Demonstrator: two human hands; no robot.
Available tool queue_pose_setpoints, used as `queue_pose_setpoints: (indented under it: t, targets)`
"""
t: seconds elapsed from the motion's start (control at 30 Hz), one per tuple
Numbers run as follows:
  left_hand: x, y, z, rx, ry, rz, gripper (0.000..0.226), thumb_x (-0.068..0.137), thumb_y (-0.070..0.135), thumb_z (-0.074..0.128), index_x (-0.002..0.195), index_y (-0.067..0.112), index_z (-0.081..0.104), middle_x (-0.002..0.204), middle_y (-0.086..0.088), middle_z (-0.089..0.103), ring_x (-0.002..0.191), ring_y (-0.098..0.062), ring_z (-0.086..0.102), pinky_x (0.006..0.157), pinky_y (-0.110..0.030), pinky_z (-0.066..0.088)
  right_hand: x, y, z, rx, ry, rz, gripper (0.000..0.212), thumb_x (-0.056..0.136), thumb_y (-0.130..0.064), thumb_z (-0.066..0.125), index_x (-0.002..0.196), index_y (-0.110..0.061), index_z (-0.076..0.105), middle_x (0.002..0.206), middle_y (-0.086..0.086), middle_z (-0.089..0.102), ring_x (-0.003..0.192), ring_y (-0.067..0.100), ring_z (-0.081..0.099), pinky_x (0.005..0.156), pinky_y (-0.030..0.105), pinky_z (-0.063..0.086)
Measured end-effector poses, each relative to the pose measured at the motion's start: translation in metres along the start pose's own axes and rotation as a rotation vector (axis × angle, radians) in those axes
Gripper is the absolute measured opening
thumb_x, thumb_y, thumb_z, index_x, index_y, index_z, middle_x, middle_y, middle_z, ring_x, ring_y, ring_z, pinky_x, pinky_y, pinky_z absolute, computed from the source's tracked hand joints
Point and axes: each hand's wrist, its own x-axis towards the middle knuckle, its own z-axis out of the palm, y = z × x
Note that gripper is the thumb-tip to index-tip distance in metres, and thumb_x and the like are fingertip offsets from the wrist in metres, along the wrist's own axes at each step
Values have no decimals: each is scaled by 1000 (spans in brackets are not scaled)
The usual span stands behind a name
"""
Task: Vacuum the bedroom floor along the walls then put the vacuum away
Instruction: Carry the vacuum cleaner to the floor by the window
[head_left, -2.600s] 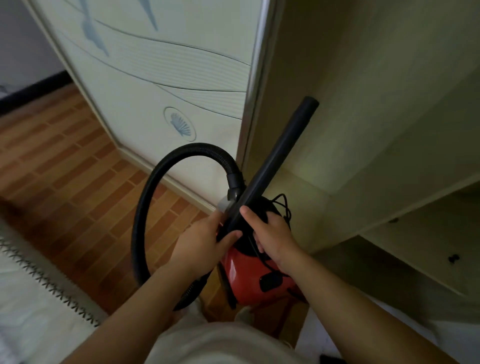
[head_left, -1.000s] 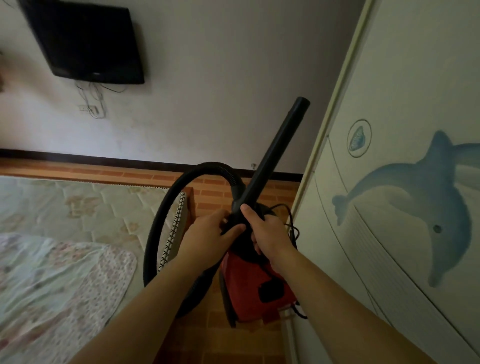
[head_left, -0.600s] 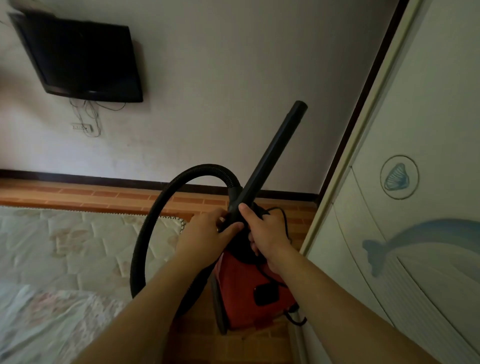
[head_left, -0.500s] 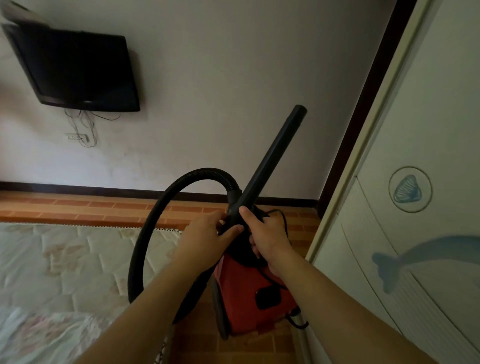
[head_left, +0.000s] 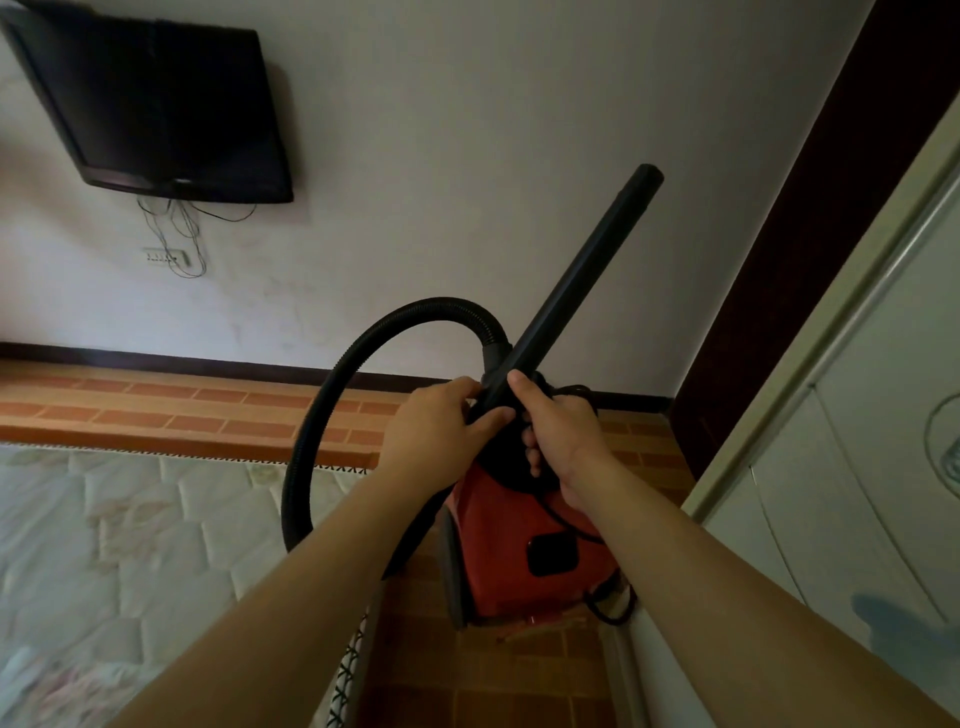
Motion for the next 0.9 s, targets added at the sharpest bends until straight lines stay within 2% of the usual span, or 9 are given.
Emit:
queue_pose_setpoints:
  t: [0.2, 0.33, 0.47, 0.57, 0.63, 0.77, 0.9]
  targets:
    - [65, -6, 35, 26, -9, -45, 41, 95, 54, 63, 125, 26, 65, 96, 8, 70, 80, -2, 65, 75, -29, 60, 78, 4, -20, 21, -38, 17, 47, 95, -58, 62, 83, -13, 65, 56, -1, 50, 44, 11, 45, 42, 25, 40]
    - [108, -2, 53, 34, -19, -78, 40, 96, 52, 63, 122, 21, 66, 98, 3, 71, 83, -8, 67, 78, -35, 61, 127, -1, -36, 24, -63, 13, 45, 95, -57, 62, 82, -14, 65, 57, 0, 49, 45, 12, 43, 41, 25, 39]
    - [152, 3, 68, 40, -7, -113, 35, 94, 51, 64, 110, 21, 67, 93, 3, 71, 78, -11, 67, 74, -40, 61, 173, -13, -50, -3, -61, -2, 47, 94, -59, 63, 82, -13, 66, 61, 3, 52, 47, 14, 44, 44, 27, 38]
    - [183, 3, 77, 11, -24, -134, 27, 92, 42, 67, 107, 20, 66, 90, 3, 70, 77, -13, 68, 73, -43, 61, 205, -20, -57, -36, -61, -19, 48, 95, -59, 61, 83, -13, 66, 66, 6, 58, 49, 16, 47, 42, 25, 40]
    - [205, 0, 82, -32, -32, -138, 26, 90, 35, 68, 112, 21, 67, 93, 5, 70, 78, -10, 68, 74, -39, 61, 229, -25, -61, -43, -69, -24, 48, 95, -58, 61, 87, -12, 69, 68, 7, 61, 49, 15, 48, 42, 24, 40]
    - [249, -18, 93, -72, -86, -132, 33, 93, 32, 69, 123, 22, 64, 108, 5, 69, 86, -4, 65, 73, -20, 55, 280, -29, -64, -55, -80, -17, 45, 95, -56, 63, 88, -12, 69, 65, 5, 61, 46, 14, 47, 41, 23, 39]
    - [298, -42, 102, -93, -119, -131, 35, 94, 35, 70, 127, 24, 64, 115, 2, 71, 98, -12, 68, 89, -35, 59, 336, -32, -60, -81, -84, -11, 45, 94, -57, 65, 81, -13, 66, 59, 2, 56, 46, 15, 47, 41, 25, 38]
